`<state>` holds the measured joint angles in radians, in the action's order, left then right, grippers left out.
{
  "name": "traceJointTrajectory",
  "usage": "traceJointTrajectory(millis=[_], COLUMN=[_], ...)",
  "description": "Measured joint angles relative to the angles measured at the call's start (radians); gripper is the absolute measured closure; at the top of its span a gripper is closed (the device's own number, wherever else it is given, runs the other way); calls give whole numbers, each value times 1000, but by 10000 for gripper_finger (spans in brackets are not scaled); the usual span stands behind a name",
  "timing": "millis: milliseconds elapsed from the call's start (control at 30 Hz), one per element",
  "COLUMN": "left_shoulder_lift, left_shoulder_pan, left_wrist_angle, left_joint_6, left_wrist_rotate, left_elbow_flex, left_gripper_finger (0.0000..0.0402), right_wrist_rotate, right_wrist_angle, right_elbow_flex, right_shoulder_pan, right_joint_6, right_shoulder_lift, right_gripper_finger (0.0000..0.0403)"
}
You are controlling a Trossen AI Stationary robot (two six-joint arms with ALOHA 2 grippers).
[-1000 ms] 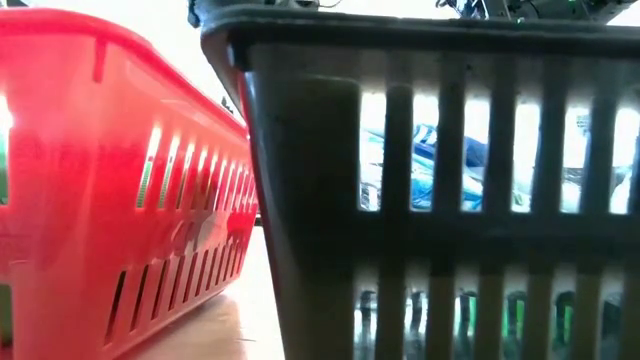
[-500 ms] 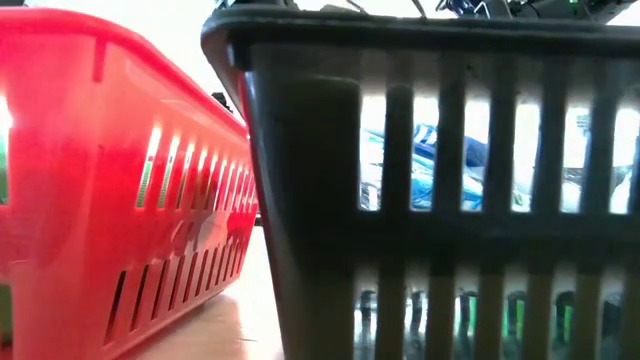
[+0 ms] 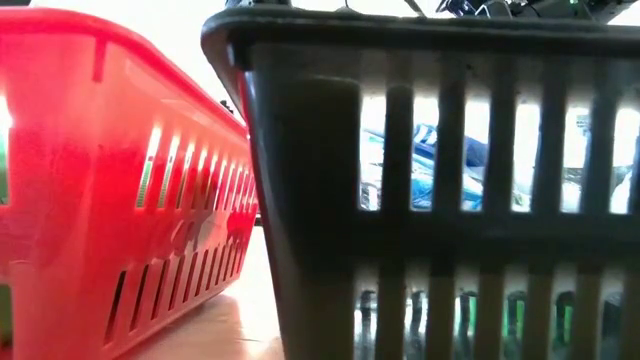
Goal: Pick & Place Travel size toiletries
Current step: Put the blue shaving cream into the top black bin
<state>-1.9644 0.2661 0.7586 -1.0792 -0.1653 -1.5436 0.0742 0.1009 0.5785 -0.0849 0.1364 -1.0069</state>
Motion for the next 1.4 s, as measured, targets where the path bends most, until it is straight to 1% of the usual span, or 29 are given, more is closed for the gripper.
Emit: traceJointTrajectory(millis=[133,267,367,467,567,800,900,967,1033,1100,1167,1300,1400], left_shoulder_lift=[0,0,0,0,0,-27,-64,-77,-97,-101,-124,-135,-137], left_shoulder_pan=[2,2,2,3,3,24,31,32,32,30,29,29,29], left_wrist_angle=[0,1,0,-1,-2,-23,-107,-106,-177,-158,-191,-153,-152], left_joint_6=[-23,-59,-76,-78,-80,-170,-182,-184,-190,-197,-213,-226,-211], left_wrist_rotate=[1,2,2,2,2,2,15,25,32,50,64,94,97], left_elbow_flex=[1,1,1,1,1,4,1,5,-1,5,-2,0,0], left_gripper_finger=[221,167,137,119,113,112,112,112,112,112,112,112,112], right_wrist_rotate=[0,0,-1,-1,-2,-2,-2,-2,-2,-2,-2,-2,-2], right_wrist_angle=[0,0,0,0,0,-1,0,1,-1,1,-2,-1,0], right_elbow_flex=[0,0,0,0,0,0,0,0,0,-1,-1,-1,-1], right_shoulder_pan=[0,0,0,0,0,0,0,0,0,0,0,0,0], right_joint_6=[0,0,0,0,1,2,2,3,3,3,2,2,2], right_shoulder_lift=[0,0,0,0,0,0,0,0,-1,-1,-1,0,0], right_gripper_finger=[401,401,401,401,401,401,401,401,401,401,401,401,401])
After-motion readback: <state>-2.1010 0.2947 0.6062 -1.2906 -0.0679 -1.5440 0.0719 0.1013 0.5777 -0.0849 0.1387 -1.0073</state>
